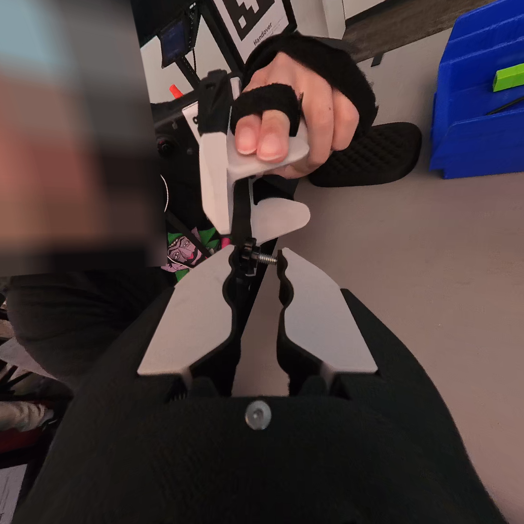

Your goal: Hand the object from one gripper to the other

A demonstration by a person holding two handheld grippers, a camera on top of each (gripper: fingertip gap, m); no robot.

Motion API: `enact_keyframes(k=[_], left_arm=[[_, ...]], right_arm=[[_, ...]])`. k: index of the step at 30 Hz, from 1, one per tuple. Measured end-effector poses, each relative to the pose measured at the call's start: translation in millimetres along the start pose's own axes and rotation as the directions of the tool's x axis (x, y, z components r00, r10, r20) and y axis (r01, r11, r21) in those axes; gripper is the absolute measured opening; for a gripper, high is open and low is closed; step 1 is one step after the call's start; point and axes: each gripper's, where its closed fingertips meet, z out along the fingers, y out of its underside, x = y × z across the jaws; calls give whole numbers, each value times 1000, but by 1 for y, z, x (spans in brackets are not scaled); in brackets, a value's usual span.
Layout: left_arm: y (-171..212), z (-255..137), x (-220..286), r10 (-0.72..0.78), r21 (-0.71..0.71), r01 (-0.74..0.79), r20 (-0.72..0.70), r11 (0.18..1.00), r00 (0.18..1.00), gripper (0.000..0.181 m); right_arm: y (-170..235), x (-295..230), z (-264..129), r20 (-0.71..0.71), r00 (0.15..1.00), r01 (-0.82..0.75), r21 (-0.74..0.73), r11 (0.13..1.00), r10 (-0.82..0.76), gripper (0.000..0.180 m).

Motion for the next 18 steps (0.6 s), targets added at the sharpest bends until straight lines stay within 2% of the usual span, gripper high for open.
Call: enact_keyframes(k=[5, 10, 12, 15, 18], left_arm=[[8, 3, 4, -50, -46, 48, -43, 998, 998, 41], [9, 3, 4, -18, -35, 17, -34, 999, 999, 23], [12, 4, 2, -21, -49, 19, -26, 999, 999, 22], [17, 2, -11, -32, -65, 34, 34, 997, 999, 20], [24, -2, -32, -133, -57, 140, 109, 989, 985, 17]], right_arm=[[2, 7, -1, -55, 996, 74, -9, 997, -74, 27], [-1, 7, -3, -57, 994, 93, 9, 996, -93, 26], [-4, 10, -5, -78, 991, 116, 32, 993, -113, 26], [-18, 13, -14, -149, 963, 243, 122, 962, -224, 33], [-33, 13, -25, -283, 883, 430, 172, 886, -373, 54]])
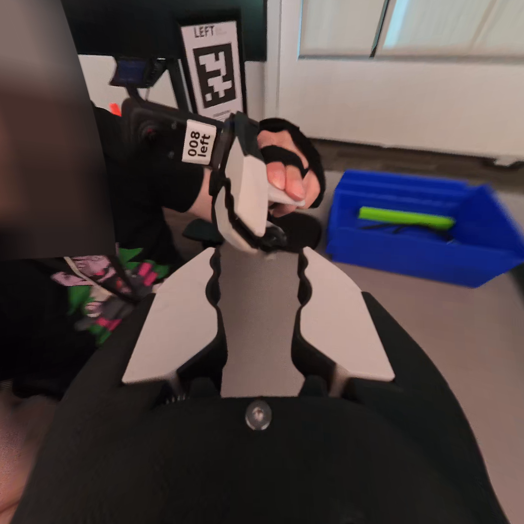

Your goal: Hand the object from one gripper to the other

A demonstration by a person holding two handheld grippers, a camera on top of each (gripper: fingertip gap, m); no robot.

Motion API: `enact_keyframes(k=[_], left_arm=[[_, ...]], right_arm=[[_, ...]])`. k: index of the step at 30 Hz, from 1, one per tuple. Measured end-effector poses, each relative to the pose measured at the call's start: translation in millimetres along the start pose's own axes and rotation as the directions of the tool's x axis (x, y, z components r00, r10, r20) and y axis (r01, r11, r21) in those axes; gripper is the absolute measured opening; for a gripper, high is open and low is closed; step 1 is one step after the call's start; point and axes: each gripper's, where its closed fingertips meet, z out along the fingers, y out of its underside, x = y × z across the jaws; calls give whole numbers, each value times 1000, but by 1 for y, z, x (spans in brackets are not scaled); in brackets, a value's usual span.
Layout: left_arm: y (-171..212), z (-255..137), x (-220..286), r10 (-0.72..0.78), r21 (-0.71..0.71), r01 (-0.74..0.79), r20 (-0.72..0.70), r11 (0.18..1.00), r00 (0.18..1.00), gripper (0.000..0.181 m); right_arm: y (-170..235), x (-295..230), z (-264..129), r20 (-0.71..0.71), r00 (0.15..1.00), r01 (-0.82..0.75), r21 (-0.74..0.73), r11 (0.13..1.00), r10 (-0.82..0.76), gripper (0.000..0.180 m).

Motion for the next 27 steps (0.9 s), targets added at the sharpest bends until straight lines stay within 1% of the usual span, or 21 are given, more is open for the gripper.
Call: enact_keyframes(k=[1, 3, 4, 5, 8, 10, 12, 14, 17, 18, 19, 21, 22, 24, 26, 27], left_arm=[[1, -2, -8, -56, 14, 55, 17, 998, 998, 5], [3, -5, -21, -196, 44, 194, 21, 980, 980, 5], [4, -6, -26, -264, 53, 264, 12, 963, 964, 5], [6, -6, -31, -321, 62, 320, 9, 945, 947, 5], [16, -9, -46, -453, 74, 451, 21, 890, 891, 5], [21, -12, -57, -570, 96, 566, 19, 819, 821, 5], [22, -14, -63, -707, 116, 706, -43, 698, 706, 5], [18, -17, -66, -820, 129, 834, -156, 536, 551, 5], [15, -21, -71, -901, 111, 950, -301, 292, 313, 5], [16, -21, -73, -913, 104, 969, -325, 226, 248, 5], [18, -22, -75, -920, 98, 981, -344, 166, 190, 5], [20, -21, -76, -921, 77, 995, -380, 59, 84, 5], [20, -20, -74, -916, 58, 998, -399, 9, 31, 5], [18, -19, -71, -895, 15, 997, -442, -78, -64, 5], [16, -17, -67, -875, -26, 991, -467, -133, -130, 5], [17, -16, -66, -869, -36, 987, -470, -155, -153, 5]], right_arm=[[-4, 2, -2, -41, 997, 65, 20, 998, -64, 55], [-15, 5, -6, -118, 977, 183, 57, 982, -175, 54], [-21, 5, -8, -154, 965, 225, 77, 971, -212, 50], [-25, 7, -9, -189, 953, 259, 93, 961, -238, 42], [-29, 23, -11, -306, 915, 297, 71, 952, -263, 43], [-32, 36, -16, -408, 869, 325, 45, 944, -280, 44], [-35, 39, -14, -475, 797, 418, -12, 908, -373, 45], [-40, 37, -10, -524, 717, 500, -70, 863, -459, 45], [-52, 31, -3, -578, 618, 587, -110, 802, -532, 43], [-58, 27, -3, -606, 572, 624, -114, 773, -552, 41], [-64, 24, -3, -638, 498, 675, -140, 724, -588, 38], [-69, 20, -1, -675, 324, 740, -255, 622, -663, 37], [-67, 20, 3, -660, 257, 748, -327, 578, -706, 37], [-61, 25, 11, -622, 176, 729, -439, 526, -763, 37], [-59, 28, 16, -609, 148, 711, -482, 512, -779, 36], [-61, 29, 14, -622, 125, 705, -492, 511, -773, 31]])
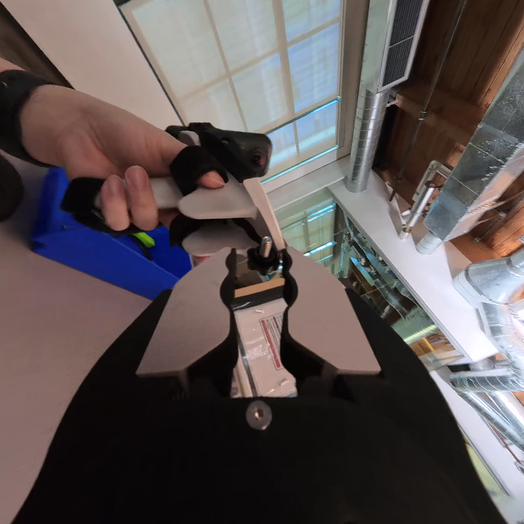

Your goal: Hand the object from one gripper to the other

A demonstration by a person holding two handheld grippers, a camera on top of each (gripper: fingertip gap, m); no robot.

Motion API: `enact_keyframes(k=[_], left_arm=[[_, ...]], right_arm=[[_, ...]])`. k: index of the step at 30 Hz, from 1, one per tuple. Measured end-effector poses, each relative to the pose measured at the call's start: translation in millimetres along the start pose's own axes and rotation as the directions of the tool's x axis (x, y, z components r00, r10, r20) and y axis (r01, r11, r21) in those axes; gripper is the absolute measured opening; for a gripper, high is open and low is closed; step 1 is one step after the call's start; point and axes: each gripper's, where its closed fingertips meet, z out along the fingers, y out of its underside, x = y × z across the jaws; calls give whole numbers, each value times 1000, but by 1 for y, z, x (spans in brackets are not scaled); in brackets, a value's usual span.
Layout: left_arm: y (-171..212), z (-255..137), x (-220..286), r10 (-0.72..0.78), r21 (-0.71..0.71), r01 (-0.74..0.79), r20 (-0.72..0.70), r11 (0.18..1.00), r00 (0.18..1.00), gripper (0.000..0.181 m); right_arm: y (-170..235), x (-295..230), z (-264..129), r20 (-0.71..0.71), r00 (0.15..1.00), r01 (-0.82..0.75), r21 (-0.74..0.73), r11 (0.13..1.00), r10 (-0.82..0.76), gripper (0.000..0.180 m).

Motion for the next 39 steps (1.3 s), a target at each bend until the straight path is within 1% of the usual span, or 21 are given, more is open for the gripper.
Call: enact_keyframes(k=[1, 3, 5, 10, 15, 19, 22, 27, 29, 30, 31, 32, 33, 34, 35, 36, 37, 39], left_arm=[[1, 0, -2, -18, -1, 18, 1, 1000, 1000, 5], [1, 0, -3, -41, -4, 41, -13, 999, 999, 5], [2, 0, -2, -86, -6, 86, -37, 996, 996, 5], [3, 1, -6, -160, 4, 161, -56, 987, 985, 5], [2, 1, -6, -168, 10, 169, -64, 986, 984, 5], [3, 1, 0, -178, 0, 179, -86, 984, 980, 5], [3, 2, 1, -154, -1, 154, -77, 988, 985, 5], [4, 2, 3, -140, -6, 140, -72, 990, 987, 5], [3, 3, 2, -113, 3, 113, -55, 994, 992, 5], [0, 3, 0, -90, 26, 91, -39, 996, 995, 7], [-8, 1, -2, -61, 64, 62, -18, 996, 998, 26], [-16, -2, -3, -28, 97, 26, 12, 995, 1000, 33], [-24, -8, -3, 13, 118, -18, 42, 993, 999, 41], [-33, -14, -1, 62, 131, -71, 68, 989, 996, 49], [-41, -21, 1, 114, 139, -126, 95, 982, 989, 57], [-49, -28, 5, 166, 143, -184, 126, 973, 978, 58], [-57, -35, 8, 219, 146, -242, 159, 959, 963, 59], [-70, -48, 13, 311, 142, -349, 236, 926, 921, 57]], right_arm=[[1, 3, -1, -22, 1000, 10, -8, 1000, -10, 23], [1, 3, -3, -5, 1000, -1, -1, 1000, 1, 14], [0, 2, -4, 20, 999, -30, 10, 1000, 30, 16], [5, 5, -5, 22, 1000, -6, -30, 1000, 7, 25], [8, 2, -4, 61, 998, -22, -62, 998, 25, 25], [15, -1, -2, 70, 998, 5, -109, 994, 2, 27], [8, 1, -3, 50, 999, -1, -59, 998, 4, 25], [6, 2, -4, 51, 998, -16, -62, 998, 19, 23], [9, 2, -5, 86, 995, -49, -88, 995, 57, 23], [13, 3, -8, 109, 991, -68, -113, 991, 80, 23], [21, 10, -14, 113, 989, -80, -155, 985, 98, 23], [35, 17, -22, 122, 984, -99, -228, 969, 129, 23], [58, 20, -35, 154, 965, -147, -346, 927, 211, 23], [86, 19, -52, 171, 931, -207, -483, 851, 324, 23], [115, 16, -74, 162, 883, -263, -606, 751, 440, 23], [145, 7, -99, 141, 824, -299, -716, 631, 550, 23], [176, 0, -124, 93, 780, -307, -804, 510, 618, 23], [236, -18, -171, -32, 722, -291, -920, 261, 692, 23]])
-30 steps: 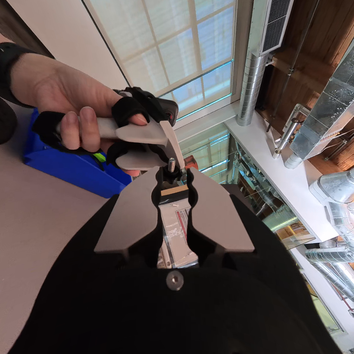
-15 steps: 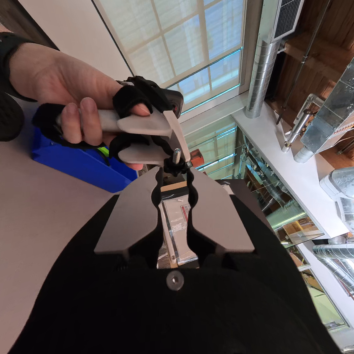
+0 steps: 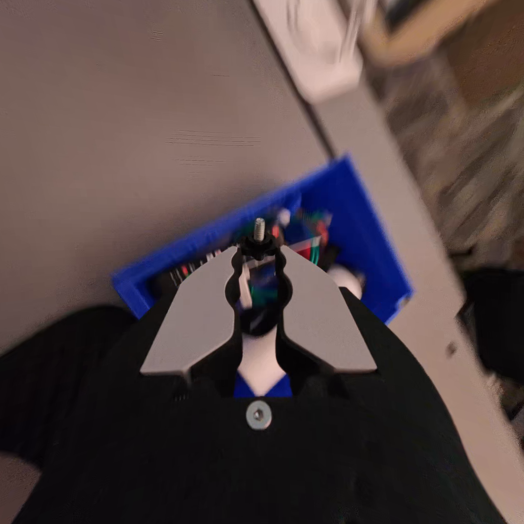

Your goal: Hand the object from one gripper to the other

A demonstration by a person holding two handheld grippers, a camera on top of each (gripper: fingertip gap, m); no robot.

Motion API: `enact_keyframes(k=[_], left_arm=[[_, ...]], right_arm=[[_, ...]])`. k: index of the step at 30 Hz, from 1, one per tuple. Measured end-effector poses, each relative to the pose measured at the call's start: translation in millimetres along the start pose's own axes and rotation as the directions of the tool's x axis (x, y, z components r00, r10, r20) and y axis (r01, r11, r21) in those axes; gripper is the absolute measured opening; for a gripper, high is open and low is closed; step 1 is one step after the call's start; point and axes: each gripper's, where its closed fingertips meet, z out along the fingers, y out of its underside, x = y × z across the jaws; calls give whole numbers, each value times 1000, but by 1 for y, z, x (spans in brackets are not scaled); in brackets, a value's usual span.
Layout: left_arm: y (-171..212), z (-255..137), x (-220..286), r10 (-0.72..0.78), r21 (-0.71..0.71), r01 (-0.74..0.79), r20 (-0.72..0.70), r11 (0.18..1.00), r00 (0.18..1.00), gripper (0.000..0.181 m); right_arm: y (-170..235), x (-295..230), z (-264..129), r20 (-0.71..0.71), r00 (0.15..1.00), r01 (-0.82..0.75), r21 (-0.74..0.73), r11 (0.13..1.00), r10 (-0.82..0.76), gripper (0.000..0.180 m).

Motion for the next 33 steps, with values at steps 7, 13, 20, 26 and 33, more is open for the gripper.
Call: enact_keyframes(k=[7, 13, 20, 26, 33], left_arm=[[-24, -28, -19, 202, -65, -193, 180, 979, 963, 55], [-29, -70, -78, 436, -323, -311, 464, 894, 771, 66], [-22, -153, -162, 644, -656, -142, 636, 741, 425, 62], [53, -210, -200, 607, -809, 246, 570, 534, 554, 43], [139, -262, -220, 441, -766, 601, 632, 230, 637, 33]], right_arm=[[93, 9, 68, 129, 944, -249, -329, 911, 305, 25], [95, 19, 73, 72, 961, -234, -311, 921, 268, 29], [62, 39, 50, -49, 983, -184, -193, 964, 178, 33], [9, 57, 11, -231, 968, -103, 8, 995, 102, 32], [-11, 51, -6, -282, 958, -33, 45, 998, 45, 32]])
